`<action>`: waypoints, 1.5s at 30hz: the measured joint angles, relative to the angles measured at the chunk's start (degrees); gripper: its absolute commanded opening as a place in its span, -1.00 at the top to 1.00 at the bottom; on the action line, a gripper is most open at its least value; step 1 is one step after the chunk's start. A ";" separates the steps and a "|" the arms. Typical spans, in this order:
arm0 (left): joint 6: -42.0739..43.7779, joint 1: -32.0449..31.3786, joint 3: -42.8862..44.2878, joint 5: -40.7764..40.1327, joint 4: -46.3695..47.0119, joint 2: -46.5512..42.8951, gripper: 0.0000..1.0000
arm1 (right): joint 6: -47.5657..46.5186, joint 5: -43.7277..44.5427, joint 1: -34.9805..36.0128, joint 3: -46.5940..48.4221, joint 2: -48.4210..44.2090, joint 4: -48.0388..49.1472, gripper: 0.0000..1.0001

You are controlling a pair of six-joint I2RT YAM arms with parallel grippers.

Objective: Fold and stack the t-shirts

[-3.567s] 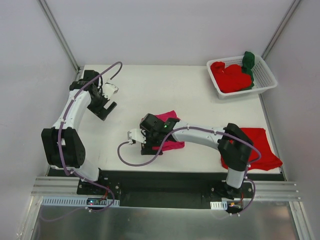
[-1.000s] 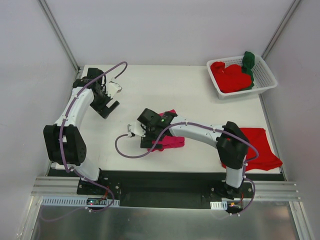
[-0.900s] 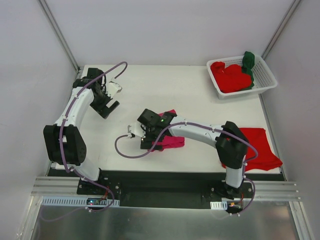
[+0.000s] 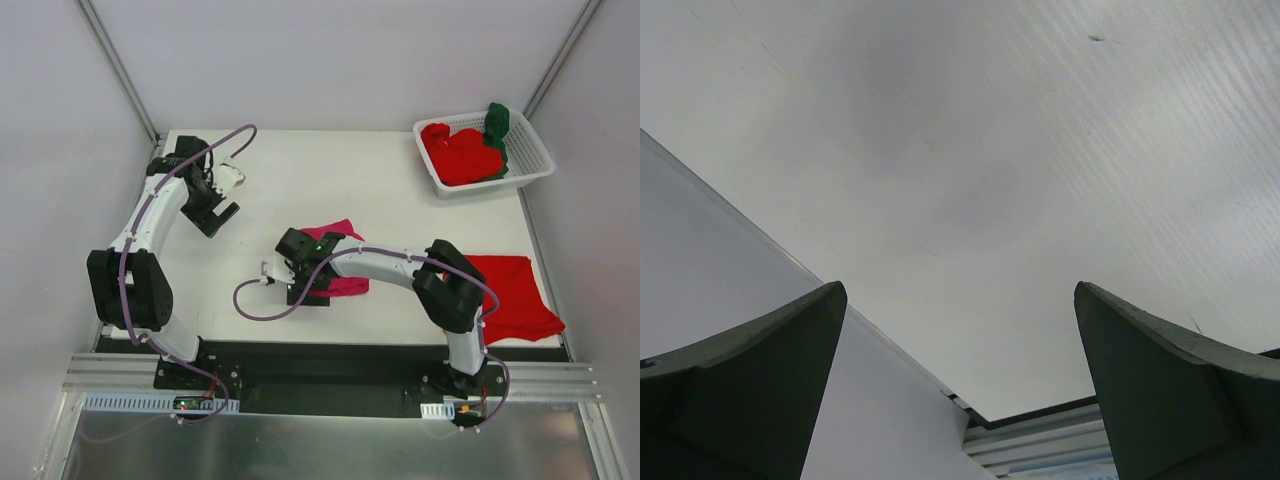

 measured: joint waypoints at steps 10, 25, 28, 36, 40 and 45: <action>0.39 -1.05 0.00 -0.11 0.00 1.29 -0.99 | -0.17 0.94 -0.02 3.65 0.00 -1.66 -1.00; 0.57 -2.10 0.11 -1.29 -0.02 1.60 -0.99 | -2.40 4.52 -0.13 -3.41 -0.22 3.15 -1.00; 0.59 -2.10 0.11 -1.46 -0.02 1.60 -0.99 | -2.80 5.79 -0.13 -4.31 -0.85 4.48 -1.00; 0.61 -2.21 0.11 -1.51 0.00 1.81 -0.99 | -4.11 10.21 -0.13 -4.35 -0.96 5.97 -1.00; 0.63 -2.82 0.13 -1.62 -0.02 1.86 -0.99 | -4.90 11.74 -0.20 -4.31 -0.96 6.03 -0.99; 0.70 -3.26 0.11 -1.68 0.00 1.86 -0.99 | -5.38 13.38 -0.44 -4.31 -0.96 6.03 -1.00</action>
